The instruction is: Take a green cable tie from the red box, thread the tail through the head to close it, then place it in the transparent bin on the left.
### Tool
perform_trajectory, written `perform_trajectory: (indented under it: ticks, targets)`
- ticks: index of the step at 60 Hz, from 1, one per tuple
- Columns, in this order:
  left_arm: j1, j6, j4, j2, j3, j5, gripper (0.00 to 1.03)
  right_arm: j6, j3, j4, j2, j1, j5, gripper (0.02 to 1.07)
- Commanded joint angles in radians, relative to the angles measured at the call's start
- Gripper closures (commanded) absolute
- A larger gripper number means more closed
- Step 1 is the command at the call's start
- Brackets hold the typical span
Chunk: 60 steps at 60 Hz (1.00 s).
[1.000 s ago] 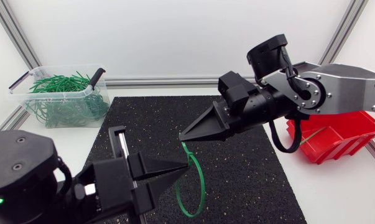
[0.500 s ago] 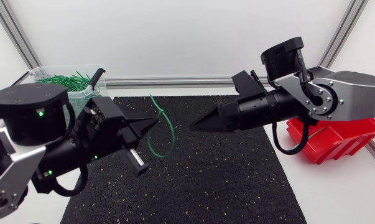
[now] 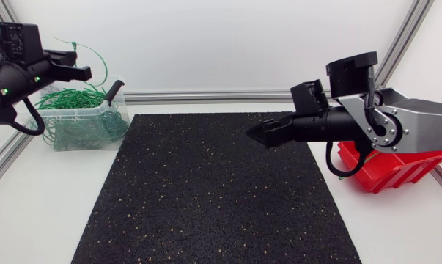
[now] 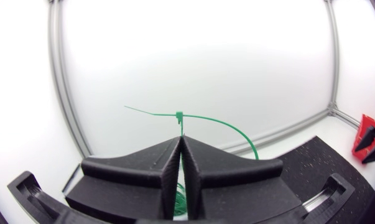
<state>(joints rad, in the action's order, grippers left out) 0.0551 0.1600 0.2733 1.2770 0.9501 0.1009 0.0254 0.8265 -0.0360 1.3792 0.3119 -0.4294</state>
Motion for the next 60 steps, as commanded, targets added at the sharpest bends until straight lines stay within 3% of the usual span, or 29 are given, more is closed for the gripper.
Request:
perform_trajectory:
  ticks: [1,7,21,24,27,30,32,34,45,60]
  targets:
    - [0.08,-0.051,0.0,0.085,0.113,-0.017,0.99,-0.053,-0.058,0.047,-0.039,-0.002,0.052,0.06]
    - [0.144,-0.074,-0.019,0.189,0.199,-0.061,0.98,-0.065,-0.093,0.084,-0.071,0.007,0.098,0.06]
    - [0.187,-0.088,-0.068,0.44,0.338,-0.107,0.95,-0.102,-0.133,0.082,-0.126,-0.004,0.132,0.06]
    - [0.186,-0.086,-0.143,0.49,0.375,-0.119,0.79,-0.11,-0.144,0.076,-0.138,-0.013,0.133,0.06]
    - [0.187,-0.094,-0.151,0.509,0.391,-0.122,0.63,-0.117,-0.155,0.073,-0.154,-0.02,0.136,0.06]
    - [0.186,-0.091,-0.157,0.51,0.386,-0.122,0.36,-0.13,-0.17,0.07,-0.175,-0.03,0.144,0.06]
    - [0.184,-0.093,-0.167,0.509,0.383,-0.124,0.11,-0.139,-0.178,0.064,-0.195,-0.033,0.152,0.06]
    - [0.181,-0.093,-0.186,0.501,0.381,-0.122,0.03,-0.148,-0.187,0.064,-0.212,-0.039,0.156,0.06]
    - [0.157,-0.099,-0.204,0.375,0.292,-0.122,0.03,-0.211,-0.227,0.076,-0.289,-0.102,0.218,0.06]
    - [0.1,-0.117,-0.209,0.139,0.09,-0.124,0.04,-0.223,-0.282,0.123,-0.344,-0.258,0.221,0.06]
